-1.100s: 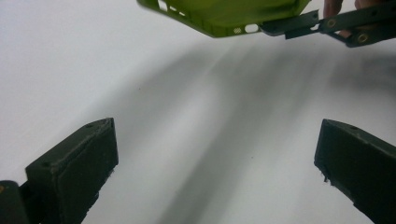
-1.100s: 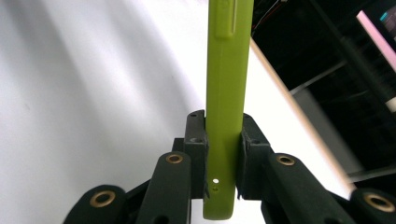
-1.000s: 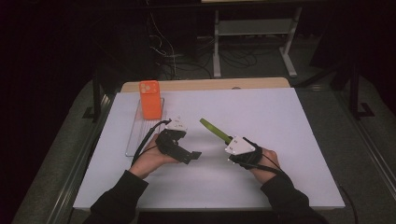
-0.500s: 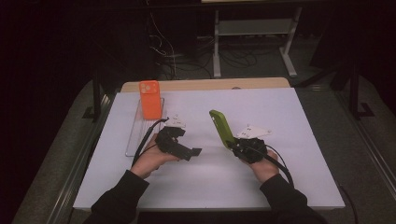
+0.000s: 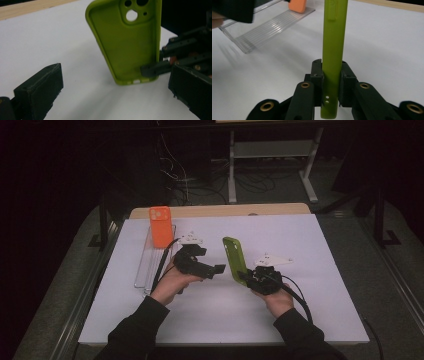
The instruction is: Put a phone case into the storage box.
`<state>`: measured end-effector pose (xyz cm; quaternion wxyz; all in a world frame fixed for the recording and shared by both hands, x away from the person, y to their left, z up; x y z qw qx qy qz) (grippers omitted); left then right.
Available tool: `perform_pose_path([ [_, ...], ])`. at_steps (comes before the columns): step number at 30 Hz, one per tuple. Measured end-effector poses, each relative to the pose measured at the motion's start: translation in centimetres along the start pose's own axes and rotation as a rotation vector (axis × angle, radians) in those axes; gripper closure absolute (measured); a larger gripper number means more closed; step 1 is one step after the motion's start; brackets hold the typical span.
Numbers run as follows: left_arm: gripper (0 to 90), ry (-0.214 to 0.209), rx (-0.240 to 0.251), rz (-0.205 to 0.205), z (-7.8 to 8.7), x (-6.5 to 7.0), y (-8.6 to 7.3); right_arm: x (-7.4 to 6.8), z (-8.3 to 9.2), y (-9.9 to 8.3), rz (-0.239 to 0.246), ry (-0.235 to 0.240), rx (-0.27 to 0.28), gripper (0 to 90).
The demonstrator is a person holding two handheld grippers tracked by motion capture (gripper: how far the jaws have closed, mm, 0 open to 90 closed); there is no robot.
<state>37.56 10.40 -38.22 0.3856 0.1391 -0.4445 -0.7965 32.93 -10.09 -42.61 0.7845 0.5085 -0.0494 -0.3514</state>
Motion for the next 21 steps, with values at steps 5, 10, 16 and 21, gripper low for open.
perform_pose_path([
  [5,0.0,-0.025,0.014,0.019,-0.9,0.5,0.8,-0.3,0.0,0.0,0.006,0.009,0.003,75.6],
  [10,0.0,-0.034,0.018,0.013,-1.9,1.0,1.2,-0.4,-0.2,0.1,0.019,0.014,0.007,75.6],
  [16,0.0,-0.048,0.033,0.012,-2.7,1.5,1.6,-0.7,-0.4,0.3,0.03,0.035,0.012,75.6],
  [21,0.0,-0.055,0.05,0.026,-3.2,1.8,1.9,-1.1,-0.5,0.3,0.028,0.049,0.014,75.6],
])
Point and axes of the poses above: each handheld gripper's, and its own axes: z roughly backward along the jaws, y roughly out of its top, x roughly to its right, the point moved 3 cm from there along -z, roughly forward along the jaws, and after that the axes turned 13 degrees about y, right-handed, at the moved point
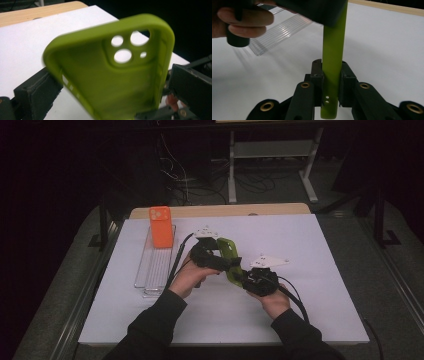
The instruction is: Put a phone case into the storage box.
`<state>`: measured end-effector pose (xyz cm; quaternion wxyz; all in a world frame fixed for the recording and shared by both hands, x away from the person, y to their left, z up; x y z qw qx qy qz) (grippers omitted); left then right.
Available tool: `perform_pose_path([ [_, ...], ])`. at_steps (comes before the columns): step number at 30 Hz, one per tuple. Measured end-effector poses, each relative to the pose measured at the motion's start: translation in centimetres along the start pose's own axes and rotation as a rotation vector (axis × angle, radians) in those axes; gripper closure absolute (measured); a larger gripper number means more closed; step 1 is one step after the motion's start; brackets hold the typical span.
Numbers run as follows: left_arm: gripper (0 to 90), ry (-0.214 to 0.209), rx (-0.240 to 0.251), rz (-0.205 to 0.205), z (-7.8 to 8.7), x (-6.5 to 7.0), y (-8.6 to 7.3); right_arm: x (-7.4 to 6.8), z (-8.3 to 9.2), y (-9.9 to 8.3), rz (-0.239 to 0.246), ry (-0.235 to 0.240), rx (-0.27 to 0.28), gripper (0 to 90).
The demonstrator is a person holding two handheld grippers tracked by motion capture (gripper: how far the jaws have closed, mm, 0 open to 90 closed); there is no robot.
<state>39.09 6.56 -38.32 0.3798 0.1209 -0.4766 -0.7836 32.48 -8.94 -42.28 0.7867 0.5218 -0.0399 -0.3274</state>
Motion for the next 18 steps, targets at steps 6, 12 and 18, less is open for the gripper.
perform_pose_path([
  [6,5.6,0.025,0.026,0.027,-0.2,-0.05,0.07,-0.11,-0.09,-0.12,0.004,-0.002,-0.005,75.5],
  [12,10.5,-0.001,0.037,0.029,-0.17,-0.25,0.14,-0.05,-0.14,-0.2,0.01,-0.006,-0.003,75.5],
  [18,13.4,0.008,0.043,0.027,0.03,-0.41,0.33,-0.07,-0.25,-0.24,0.025,-0.001,-0.025,65.3],
])
Point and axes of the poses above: each handheld gripper's, and its own axes: z roughly backward along the jaws, y roughly out of its top, x roughly to its right, the point moved 3 cm from there along -z, roughly forward along the jaws, and after that the axes turned 13 degrees about y, right-handed, at the moved point
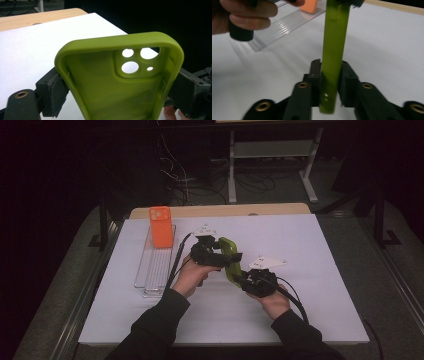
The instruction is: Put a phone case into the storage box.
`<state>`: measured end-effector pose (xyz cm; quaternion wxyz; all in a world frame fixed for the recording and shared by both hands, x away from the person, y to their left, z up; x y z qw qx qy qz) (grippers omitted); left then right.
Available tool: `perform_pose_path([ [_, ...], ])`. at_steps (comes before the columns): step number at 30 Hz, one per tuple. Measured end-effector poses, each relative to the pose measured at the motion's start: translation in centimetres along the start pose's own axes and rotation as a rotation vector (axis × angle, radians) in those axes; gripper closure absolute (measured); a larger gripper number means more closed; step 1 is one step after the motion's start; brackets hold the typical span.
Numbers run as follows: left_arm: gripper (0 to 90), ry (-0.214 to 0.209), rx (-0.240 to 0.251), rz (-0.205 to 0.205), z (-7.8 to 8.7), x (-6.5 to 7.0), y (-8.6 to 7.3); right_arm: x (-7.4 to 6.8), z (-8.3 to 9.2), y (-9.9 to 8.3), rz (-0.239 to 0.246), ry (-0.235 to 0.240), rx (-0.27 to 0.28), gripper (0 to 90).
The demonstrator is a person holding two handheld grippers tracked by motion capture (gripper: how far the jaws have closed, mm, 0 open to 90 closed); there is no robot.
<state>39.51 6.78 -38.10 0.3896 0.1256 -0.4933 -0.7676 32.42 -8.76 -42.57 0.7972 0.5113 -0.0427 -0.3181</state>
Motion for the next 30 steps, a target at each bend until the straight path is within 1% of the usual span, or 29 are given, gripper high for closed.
perform_pose_path([
  [1,13.5,0.015,0.001,-0.006,0.1,-0.2,0.1,0.0,0.1,0.0,0.013,0.003,-0.012,58.2],
  [2,13.6,0.023,-0.005,-0.017,0.3,-0.6,0.3,0.1,0.2,0.0,0.022,0.003,-0.022,53.1],
  [3,13.6,0.037,-0.01,-0.018,0.5,-0.9,0.5,0.1,0.4,-0.1,0.014,0.005,-0.034,48.7],
  [4,13.7,0.045,-0.011,-0.01,0.6,-1.2,0.6,0.3,0.7,-0.2,0.015,0.008,-0.043,45.0],
  [6,13.7,0.07,-0.014,-0.013,1.2,-1.9,1.1,0.6,1.4,-0.4,0.017,0.002,-0.058,39.2],
  [8,13.7,0.098,-0.02,-0.018,1.6,-2.5,1.6,1.0,2.0,-0.7,0.02,-0.02,-0.077,34.6],
  [9,13.7,0.109,-0.026,-0.019,2.0,-2.9,2.0,1.3,2.3,-0.9,0.018,-0.021,-0.085,32.2],
  [10,13.7,0.121,-0.023,-0.023,2.2,-3.2,2.3,1.6,2.8,-1.1,0.012,-0.009,-0.082,28.5],
  [12,13.7,0.148,-0.021,-0.041,2.9,-3.8,3.0,2.0,3.4,-1.6,0.009,-0.007,-0.082,22.5],
  [13,13.7,0.167,-0.02,-0.048,3.3,-4.2,3.3,2.1,3.8,-1.9,0.003,-0.004,-0.087,18.1],
  [14,13.7,0.178,-0.021,-0.05,3.6,-4.5,3.6,2.3,4.0,-2.2,0.004,-0.012,-0.092,13.9],
  [16,13.8,0.212,-0.014,-0.052,4.4,-5.6,4.3,2.5,4.5,-2.9,-0.013,-0.022,-0.101,10.3],
  [17,13.7,0.222,-0.012,-0.051,4.7,-5.9,4.5,2.7,4.8,-3.3,-0.01,-0.028,-0.104,7.1],
  [18,13.8,0.238,-0.009,-0.05,5.2,-6.6,4.9,2.8,5.0,-3.6,-0.007,-0.031,-0.105,1.9],
  [19,13.8,0.252,-0.005,-0.052,5.6,-7.1,5.2,2.9,5.3,-4.0,-0.009,-0.035,-0.113,0.0],
  [20,13.8,0.264,0.0,-0.05,6.0,-7.5,5.4,3.0,5.5,-4.3,-0.015,-0.031,-0.121,0.0],
  [21,13.8,0.28,0.013,-0.036,6.4,-8.0,5.8,3.0,5.7,-4.5,-0.017,-0.033,-0.126,0.0],
  [23,13.8,0.317,0.018,-0.035,7.2,-9.1,6.4,3.1,6.1,-5.0,-0.01,-0.041,-0.129,0.0],
  [27,13.8,0.385,0.024,-0.027,8.5,-11.2,7.2,3.1,6.5,-5.8,-0.011,-0.037,-0.155,0.0],
  [28,13.8,0.408,0.029,-0.019,8.9,-11.9,7.4,3.1,6.5,-5.9,-0.008,-0.04,-0.156,0.0],
  [29,13.8,0.423,0.028,-0.025,9.1,-12.3,7.5,3.1,6.6,-6.1,-0.006,-0.041,-0.162,0.0],
  [30,13.8,0.445,0.03,-0.017,9.3,-13.0,7.6,3.1,6.7,-6.1,-0.012,-0.042,-0.16,0.0],
])
Point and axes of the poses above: each handheld gripper's, and its own axes: z roughly backward along the jaws, y roughly out of its top, x roughly to its right, the point moved 3 cm from there along -z, roughly forward along the jaws, and after that the axes turned 13 degrees about y, right-handed, at the moved point
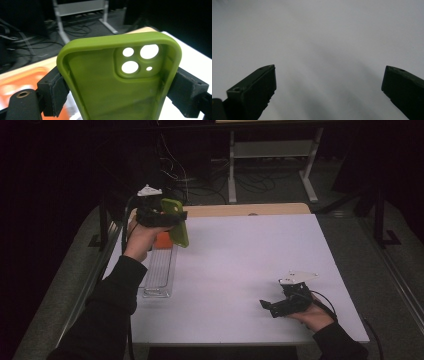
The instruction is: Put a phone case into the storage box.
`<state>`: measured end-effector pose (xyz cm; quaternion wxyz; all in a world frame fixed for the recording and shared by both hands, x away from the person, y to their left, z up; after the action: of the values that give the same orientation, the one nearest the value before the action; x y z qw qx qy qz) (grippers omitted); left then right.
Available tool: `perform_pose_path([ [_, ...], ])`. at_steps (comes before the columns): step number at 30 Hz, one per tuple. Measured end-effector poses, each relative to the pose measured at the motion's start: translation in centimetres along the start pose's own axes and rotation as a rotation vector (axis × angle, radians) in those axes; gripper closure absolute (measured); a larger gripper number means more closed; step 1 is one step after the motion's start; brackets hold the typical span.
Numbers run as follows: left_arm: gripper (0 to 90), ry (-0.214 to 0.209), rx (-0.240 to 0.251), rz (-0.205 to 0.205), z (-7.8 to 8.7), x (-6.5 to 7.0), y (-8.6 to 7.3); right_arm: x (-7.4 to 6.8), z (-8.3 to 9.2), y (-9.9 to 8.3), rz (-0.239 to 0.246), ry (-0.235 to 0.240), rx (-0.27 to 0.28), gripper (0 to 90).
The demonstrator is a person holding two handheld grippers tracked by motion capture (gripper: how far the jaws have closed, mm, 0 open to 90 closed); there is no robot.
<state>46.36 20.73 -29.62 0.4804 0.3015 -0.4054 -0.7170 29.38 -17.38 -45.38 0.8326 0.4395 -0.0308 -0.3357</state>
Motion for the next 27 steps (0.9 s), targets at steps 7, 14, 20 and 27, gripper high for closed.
perform_pose_path([
  [7,13.8,0.13,-0.04,0.018,-0.8,-3.5,-0.4,0.2,0.1,0.1,-0.009,-0.007,0.014,0.0],
  [14,13.7,0.228,-0.081,0.034,-2.1,-5.0,-1.3,0.2,0.1,0.1,-0.009,-0.012,0.018,0.0],
  [20,13.6,0.278,-0.109,0.049,-3.3,-5.2,-2.5,0.2,0.2,0.2,-0.008,-0.011,0.026,0.0],
  [27,13.5,0.325,-0.157,0.042,-4.9,-5.0,-4.2,0.2,0.3,0.2,0.0,-0.009,0.026,0.0],
])
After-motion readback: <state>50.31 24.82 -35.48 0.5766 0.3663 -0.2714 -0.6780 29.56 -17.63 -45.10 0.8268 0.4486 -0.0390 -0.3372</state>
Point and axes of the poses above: each handheld gripper's, and its own axes: z roughly backward along the jaws, y roughly out of its top, x roughly to its right, the point moved 3 cm from there along -z, roughly forward along the jaws, and after that the axes turned 13 degrees about y, right-handed, at the moved point
